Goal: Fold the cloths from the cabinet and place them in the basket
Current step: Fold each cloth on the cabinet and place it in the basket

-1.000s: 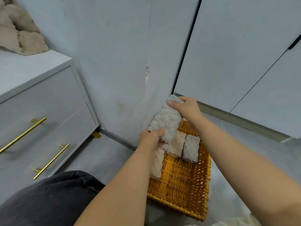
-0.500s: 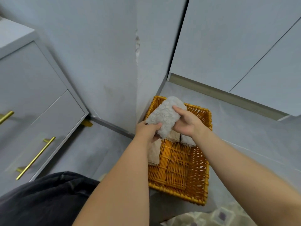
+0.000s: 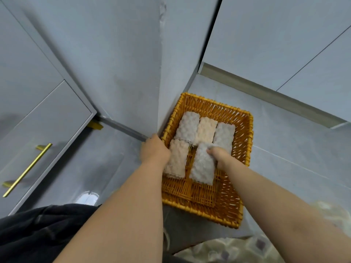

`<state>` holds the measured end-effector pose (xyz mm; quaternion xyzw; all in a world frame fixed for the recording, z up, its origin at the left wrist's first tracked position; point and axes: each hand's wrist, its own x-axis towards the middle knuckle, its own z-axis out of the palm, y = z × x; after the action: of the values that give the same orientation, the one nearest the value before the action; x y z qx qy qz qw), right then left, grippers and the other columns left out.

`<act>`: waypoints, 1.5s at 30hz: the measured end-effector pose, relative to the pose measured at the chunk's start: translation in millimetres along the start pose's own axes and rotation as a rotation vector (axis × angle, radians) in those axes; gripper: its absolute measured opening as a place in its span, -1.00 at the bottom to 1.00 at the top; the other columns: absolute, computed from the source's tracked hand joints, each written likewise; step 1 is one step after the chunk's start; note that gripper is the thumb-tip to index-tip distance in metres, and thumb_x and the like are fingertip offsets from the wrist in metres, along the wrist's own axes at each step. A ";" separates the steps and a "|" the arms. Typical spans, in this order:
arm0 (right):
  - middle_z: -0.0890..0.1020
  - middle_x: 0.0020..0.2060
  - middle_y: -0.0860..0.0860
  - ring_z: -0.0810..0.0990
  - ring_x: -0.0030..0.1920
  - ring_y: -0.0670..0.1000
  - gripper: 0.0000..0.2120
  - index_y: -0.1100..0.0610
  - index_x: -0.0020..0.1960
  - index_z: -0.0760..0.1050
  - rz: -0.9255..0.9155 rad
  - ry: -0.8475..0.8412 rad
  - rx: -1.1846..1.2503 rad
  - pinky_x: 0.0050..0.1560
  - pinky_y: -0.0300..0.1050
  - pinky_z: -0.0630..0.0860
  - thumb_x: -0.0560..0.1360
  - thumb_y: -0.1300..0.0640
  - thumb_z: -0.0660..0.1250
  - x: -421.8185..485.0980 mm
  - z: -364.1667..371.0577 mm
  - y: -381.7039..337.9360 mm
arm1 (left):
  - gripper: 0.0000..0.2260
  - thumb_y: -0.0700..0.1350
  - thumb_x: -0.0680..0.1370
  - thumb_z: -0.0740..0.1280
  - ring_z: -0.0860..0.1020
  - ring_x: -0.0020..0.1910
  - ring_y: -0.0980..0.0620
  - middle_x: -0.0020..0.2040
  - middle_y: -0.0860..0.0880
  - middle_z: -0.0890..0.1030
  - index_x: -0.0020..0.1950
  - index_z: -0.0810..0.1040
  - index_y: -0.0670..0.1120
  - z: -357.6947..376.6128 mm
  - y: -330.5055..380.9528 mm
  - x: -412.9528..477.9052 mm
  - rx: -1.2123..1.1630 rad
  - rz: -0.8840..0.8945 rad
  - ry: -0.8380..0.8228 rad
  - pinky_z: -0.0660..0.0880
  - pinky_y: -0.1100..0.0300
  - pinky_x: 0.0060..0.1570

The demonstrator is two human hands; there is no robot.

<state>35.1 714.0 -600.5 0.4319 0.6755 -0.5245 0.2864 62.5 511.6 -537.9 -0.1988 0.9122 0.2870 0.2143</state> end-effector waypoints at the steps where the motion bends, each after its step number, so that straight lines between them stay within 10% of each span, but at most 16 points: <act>1: 0.54 0.15 0.19 0.53 0.15 0.18 -0.70 0.30 0.30 0.40 0.024 -0.004 0.002 0.05 0.01 0.49 0.59 0.25 0.21 4.3 3.8 6.4 | -0.71 -0.15 0.54 0.22 0.44 0.22 -0.20 0.23 -0.22 0.48 0.24 0.39 -0.20 3.2 -3.7 2.8 0.020 -0.003 -0.048 0.42 0.01 0.18; 11: 0.59 0.15 0.21 0.57 0.13 0.21 -0.65 0.32 0.20 0.50 -0.111 0.157 0.128 0.19 0.06 0.50 0.47 0.20 0.42 42.6 40.3 43.5 | -0.86 -0.22 0.59 0.12 0.48 0.15 -0.20 0.19 -0.22 0.51 0.10 0.42 -0.16 18.6 -14.9 23.5 0.092 0.020 -0.171 0.41 0.04 0.03; 18: 0.45 0.20 0.10 0.40 0.24 0.08 -0.68 0.18 0.26 0.40 -0.688 0.634 -0.537 0.27 -0.05 0.34 0.55 0.09 0.24 23.7 46.8 63.4 | -0.78 -0.22 0.57 0.15 0.49 0.16 -0.18 0.19 -0.18 0.51 0.19 0.44 -0.15 22.2 -12.2 28.2 0.142 -0.028 -0.171 0.41 0.07 0.00; 26: -0.31 0.51 0.17 -0.37 0.49 0.15 -0.38 0.11 0.55 -0.29 -0.616 0.106 -1.245 0.49 0.12 -0.25 0.63 -0.11 -0.11 35.7 53.9 88.9 | -0.68 -0.23 0.56 0.17 0.47 0.22 -0.18 0.26 -0.19 0.48 0.32 0.37 -0.18 21.8 -9.5 29.3 0.187 -0.032 -0.213 0.43 0.04 0.12; 37: 0.19 0.50 0.14 0.12 0.50 0.11 -0.48 0.18 0.48 0.17 -0.809 0.412 -0.994 0.49 0.09 0.08 0.59 -0.03 0.05 -21.4 62.1 54.0 | -0.80 -0.23 0.53 0.19 0.41 -0.32 0.02 -0.28 -0.07 0.44 -0.31 0.37 -0.13 -15.7 -0.3 14.1 0.139 0.036 -0.318 0.34 0.24 -0.39; 45: 0.34 0.40 0.12 0.27 0.40 0.10 -0.58 0.21 0.41 0.31 -1.269 0.243 -0.973 0.43 -0.06 0.17 0.59 0.10 0.14 -87.3 60.1 5.0 | -0.72 -0.22 0.57 0.19 0.48 0.23 -0.16 0.26 -0.21 0.50 0.26 0.47 -0.25 -86.9 -0.8 -11.7 0.490 0.205 -0.162 0.43 0.07 0.15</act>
<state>76.0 632.2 -546.6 -0.1529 0.9709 -0.1838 0.0148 48.6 460.9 -467.7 -0.0240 0.9497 0.0930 0.2979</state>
